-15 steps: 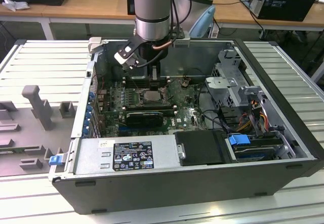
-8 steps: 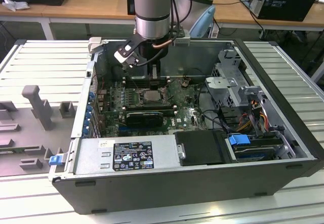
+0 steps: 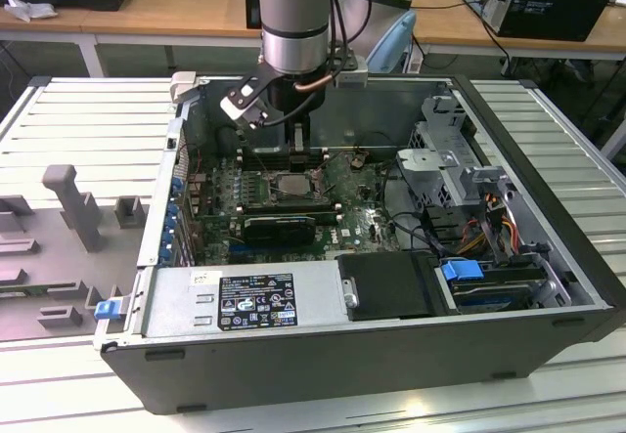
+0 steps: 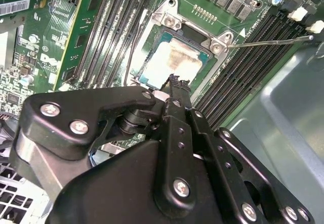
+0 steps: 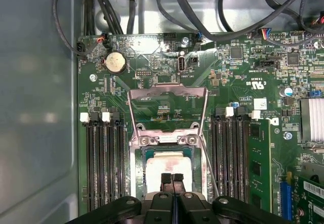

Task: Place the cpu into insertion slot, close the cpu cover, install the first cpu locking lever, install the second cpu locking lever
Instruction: 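Close the cpu cover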

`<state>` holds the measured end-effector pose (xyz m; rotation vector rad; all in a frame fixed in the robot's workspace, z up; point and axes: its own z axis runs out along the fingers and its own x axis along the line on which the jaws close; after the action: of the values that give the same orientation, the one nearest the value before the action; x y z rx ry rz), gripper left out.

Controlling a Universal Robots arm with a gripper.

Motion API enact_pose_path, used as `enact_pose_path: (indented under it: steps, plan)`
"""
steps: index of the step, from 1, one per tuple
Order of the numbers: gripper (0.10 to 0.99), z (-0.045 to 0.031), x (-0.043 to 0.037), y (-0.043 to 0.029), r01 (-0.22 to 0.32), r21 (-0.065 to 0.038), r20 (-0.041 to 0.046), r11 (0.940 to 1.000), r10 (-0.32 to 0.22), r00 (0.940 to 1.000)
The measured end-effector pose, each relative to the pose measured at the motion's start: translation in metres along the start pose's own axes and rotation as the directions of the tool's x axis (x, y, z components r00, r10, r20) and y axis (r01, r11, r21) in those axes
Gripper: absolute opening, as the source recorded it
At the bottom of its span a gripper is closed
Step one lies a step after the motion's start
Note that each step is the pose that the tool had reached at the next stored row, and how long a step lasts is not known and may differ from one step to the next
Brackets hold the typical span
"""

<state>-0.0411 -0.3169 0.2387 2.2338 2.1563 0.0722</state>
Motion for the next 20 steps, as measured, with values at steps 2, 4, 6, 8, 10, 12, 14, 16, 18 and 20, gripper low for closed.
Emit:
enact_pose_path:
  steps: [2, 4, 6, 8, 10, 12, 14, 16, 18, 20]
  plan:
    - [0.106, -0.0003, 0.0000, 0.0000, -0.001, 0.000, 0.0001, 1.0000, 0.001, 1.0000]
    - [0.106, -0.0006, 0.0000, 0.0000, -0.001, 0.000, 0.0001, 1.0000, 0.001, 1.0000]
    - [0.106, -0.0010, 0.0000, 0.0001, -0.002, 0.000, 0.0001, 1.0000, 0.002, 1.0000]
    - [0.106, -0.0012, 0.0000, 0.0001, -0.002, 0.000, 0.0001, 1.0000, 0.002, 1.0000]
    - [0.106, -0.0016, 0.0000, 0.0001, -0.003, 0.000, 0.0003, 1.0000, 0.003, 1.0000]
    - [0.106, -0.0022, 0.0000, 0.0001, -0.004, 0.000, 0.0001, 1.0000, 0.004, 1.0000]
    - [0.106, -0.0028, 0.0000, 0.0002, -0.005, 0.000, 0.0005, 1.0000, 0.005, 1.0000]
    - [0.106, -0.0036, 0.0000, 0.0002, -0.006, 0.000, 0.0005, 1.0000, 0.006, 1.0000]
    - [0.106, -0.0048, 0.0000, 0.0003, -0.006, 0.000, 0.0005, 1.0000, 0.006, 1.0000]
    - [0.106, -0.0061, 0.0000, 0.0004, -0.007, 0.000, 0.0006, 1.0000, 0.007, 1.0000]
